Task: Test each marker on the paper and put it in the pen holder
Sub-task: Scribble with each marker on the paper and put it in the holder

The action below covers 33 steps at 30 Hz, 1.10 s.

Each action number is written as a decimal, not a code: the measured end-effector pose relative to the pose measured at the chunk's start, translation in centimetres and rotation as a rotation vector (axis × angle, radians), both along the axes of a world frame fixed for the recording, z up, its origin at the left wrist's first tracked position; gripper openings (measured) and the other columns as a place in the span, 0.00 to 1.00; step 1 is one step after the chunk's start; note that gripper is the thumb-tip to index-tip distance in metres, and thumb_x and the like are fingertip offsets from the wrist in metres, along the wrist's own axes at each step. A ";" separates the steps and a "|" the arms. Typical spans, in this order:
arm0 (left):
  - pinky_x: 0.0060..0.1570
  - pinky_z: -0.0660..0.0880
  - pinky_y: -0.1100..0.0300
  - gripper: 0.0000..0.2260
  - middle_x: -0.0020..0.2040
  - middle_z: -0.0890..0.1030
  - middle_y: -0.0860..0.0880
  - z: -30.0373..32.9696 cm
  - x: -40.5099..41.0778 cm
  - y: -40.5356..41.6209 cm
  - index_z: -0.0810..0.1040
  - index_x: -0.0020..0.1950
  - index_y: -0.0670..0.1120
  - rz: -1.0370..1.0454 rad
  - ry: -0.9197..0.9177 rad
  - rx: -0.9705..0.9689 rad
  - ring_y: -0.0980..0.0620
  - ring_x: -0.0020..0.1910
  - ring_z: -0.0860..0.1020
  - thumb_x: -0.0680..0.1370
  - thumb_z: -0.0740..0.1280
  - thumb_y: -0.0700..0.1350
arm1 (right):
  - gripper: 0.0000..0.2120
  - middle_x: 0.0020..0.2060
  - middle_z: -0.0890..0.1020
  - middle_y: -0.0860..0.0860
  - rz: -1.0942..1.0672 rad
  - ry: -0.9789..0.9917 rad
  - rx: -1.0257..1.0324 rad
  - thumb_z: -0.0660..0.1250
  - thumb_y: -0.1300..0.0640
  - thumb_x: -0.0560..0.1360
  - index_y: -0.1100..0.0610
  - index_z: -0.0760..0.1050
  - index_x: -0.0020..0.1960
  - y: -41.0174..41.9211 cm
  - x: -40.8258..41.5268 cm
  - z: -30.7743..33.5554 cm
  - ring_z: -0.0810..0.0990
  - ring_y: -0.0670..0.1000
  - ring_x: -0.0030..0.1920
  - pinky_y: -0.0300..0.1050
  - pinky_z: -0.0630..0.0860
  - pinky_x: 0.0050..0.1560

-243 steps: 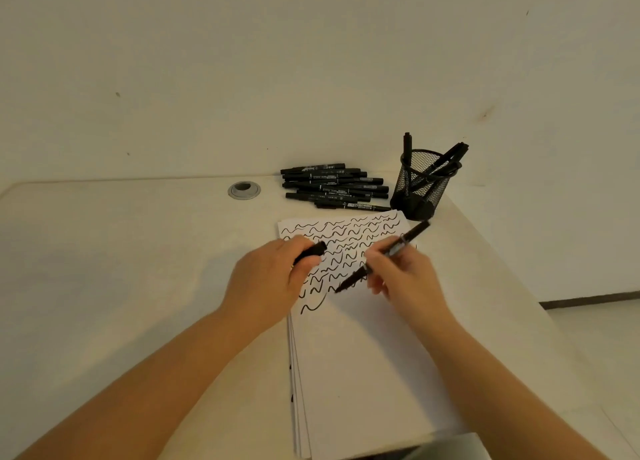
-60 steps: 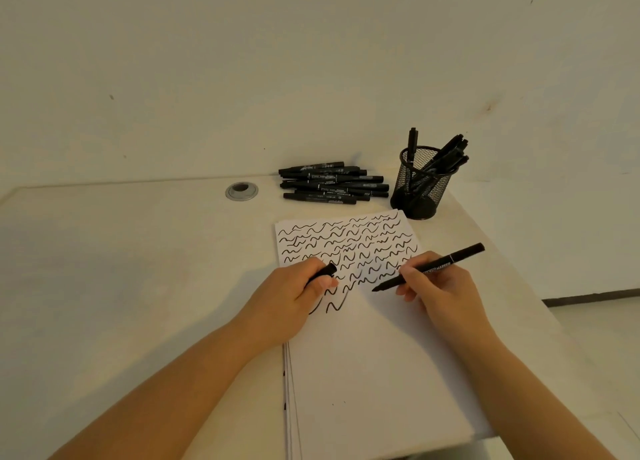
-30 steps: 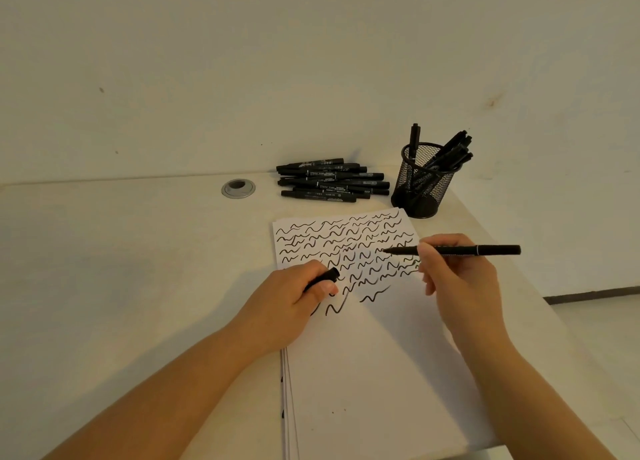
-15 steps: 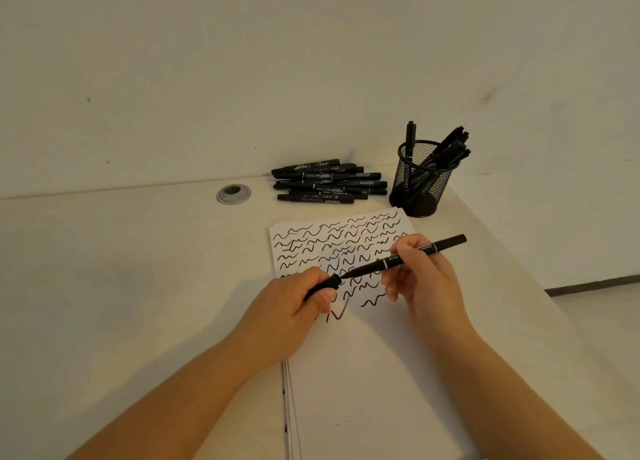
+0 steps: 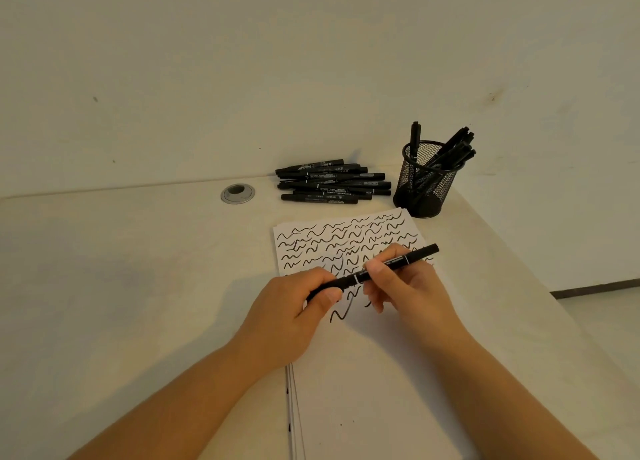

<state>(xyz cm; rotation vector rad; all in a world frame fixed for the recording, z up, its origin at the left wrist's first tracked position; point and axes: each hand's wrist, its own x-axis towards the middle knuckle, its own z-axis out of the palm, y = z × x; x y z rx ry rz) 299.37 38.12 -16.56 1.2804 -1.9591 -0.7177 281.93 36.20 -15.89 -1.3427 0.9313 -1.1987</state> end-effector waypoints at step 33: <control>0.31 0.70 0.60 0.08 0.30 0.77 0.54 2.6 -1.1 -1.1 0.75 0.40 0.56 0.149 -0.142 -0.067 0.56 0.30 0.73 0.75 0.60 0.55 | 0.10 0.41 0.80 0.51 -0.283 0.976 -0.958 0.63 0.56 0.74 0.57 0.80 0.50 -0.2 -0.5 1.8 0.78 0.47 0.35 0.36 0.75 0.29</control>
